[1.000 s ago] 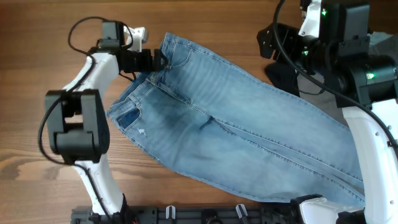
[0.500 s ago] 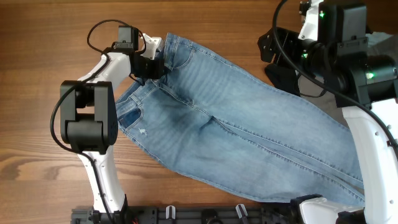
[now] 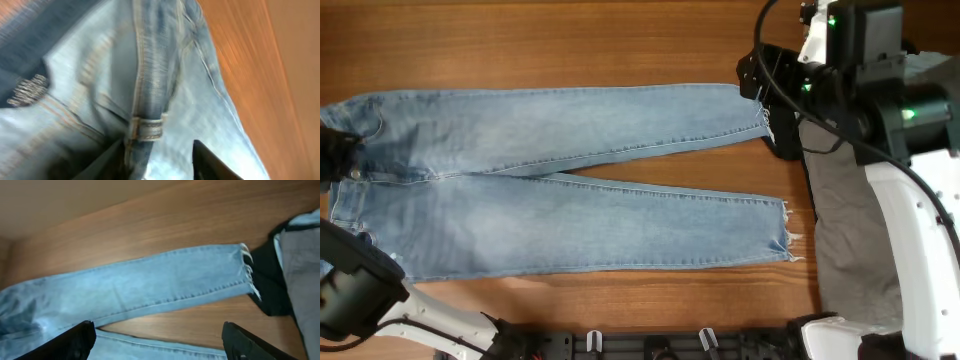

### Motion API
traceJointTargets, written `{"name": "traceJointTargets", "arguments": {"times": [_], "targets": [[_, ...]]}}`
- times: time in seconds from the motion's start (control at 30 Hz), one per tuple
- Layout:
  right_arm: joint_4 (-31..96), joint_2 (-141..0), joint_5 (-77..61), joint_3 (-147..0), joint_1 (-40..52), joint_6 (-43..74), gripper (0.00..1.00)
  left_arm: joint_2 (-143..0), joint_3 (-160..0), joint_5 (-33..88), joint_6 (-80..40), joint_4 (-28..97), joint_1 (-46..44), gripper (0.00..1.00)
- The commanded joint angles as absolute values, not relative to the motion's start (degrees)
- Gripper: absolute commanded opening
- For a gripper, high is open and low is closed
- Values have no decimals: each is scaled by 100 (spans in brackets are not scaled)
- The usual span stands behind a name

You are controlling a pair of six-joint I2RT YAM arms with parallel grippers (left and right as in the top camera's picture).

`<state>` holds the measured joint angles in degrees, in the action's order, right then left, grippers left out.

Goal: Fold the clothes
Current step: 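Pull the jeans leftward across the table, left gripper grasping the waist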

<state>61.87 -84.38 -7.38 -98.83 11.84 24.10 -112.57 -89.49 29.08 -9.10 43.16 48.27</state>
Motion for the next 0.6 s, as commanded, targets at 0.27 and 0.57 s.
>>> {"name": "traceJointTargets", "arguments": {"times": [0.27,0.57], "targets": [[6593,-10621,-563,-9889,1002,2742,74,-10965,-9002,2196,701,5461,2768,46],[6549,-10956,-1002,-9719,454,1859,74,-9618,-9002,2397,-178,5599,4165,49]]}}
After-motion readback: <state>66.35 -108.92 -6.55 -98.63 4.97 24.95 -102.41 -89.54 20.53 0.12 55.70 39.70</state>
